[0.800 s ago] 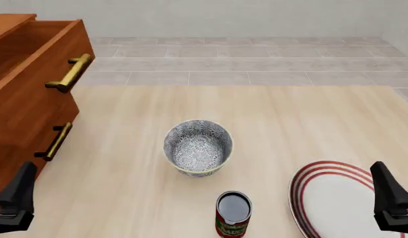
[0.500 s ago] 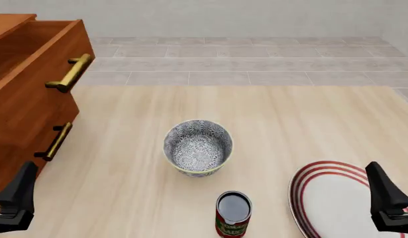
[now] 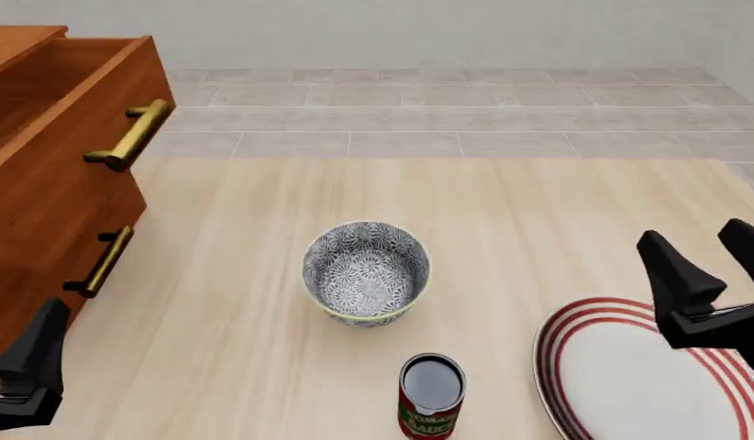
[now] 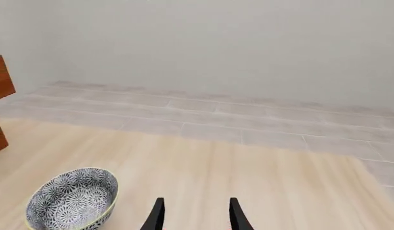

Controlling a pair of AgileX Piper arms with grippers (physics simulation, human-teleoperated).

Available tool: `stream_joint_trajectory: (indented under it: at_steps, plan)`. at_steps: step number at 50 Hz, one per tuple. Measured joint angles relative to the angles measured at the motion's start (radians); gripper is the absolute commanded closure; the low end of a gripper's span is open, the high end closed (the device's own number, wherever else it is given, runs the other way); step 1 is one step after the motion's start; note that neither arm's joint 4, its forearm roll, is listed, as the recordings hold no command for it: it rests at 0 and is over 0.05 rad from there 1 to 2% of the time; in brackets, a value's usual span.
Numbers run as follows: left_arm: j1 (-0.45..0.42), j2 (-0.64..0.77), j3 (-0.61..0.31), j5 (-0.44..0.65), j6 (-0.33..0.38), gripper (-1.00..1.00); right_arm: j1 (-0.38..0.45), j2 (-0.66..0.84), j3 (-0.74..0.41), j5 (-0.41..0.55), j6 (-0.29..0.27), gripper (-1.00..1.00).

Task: Put the bowl on the plate.

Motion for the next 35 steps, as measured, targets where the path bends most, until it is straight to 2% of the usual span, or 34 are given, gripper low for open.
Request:
stream_joint_trajectory:
  at_steps: [14,22,35]
  plan:
    - [0.000,0.000,0.000,0.000,0.000,-1.00,0.168,0.231,-0.167,-0.003,-0.005,-1.00]
    - [0.000,0.000,0.000,0.000,0.000,-1.00,0.265,0.370,-0.252,-0.003,-0.026,-1.00]
    - [0.000,0.000,0.000,0.000,0.000,-1.00,0.356,0.583,-0.379,0.022,-0.062,-1.00]
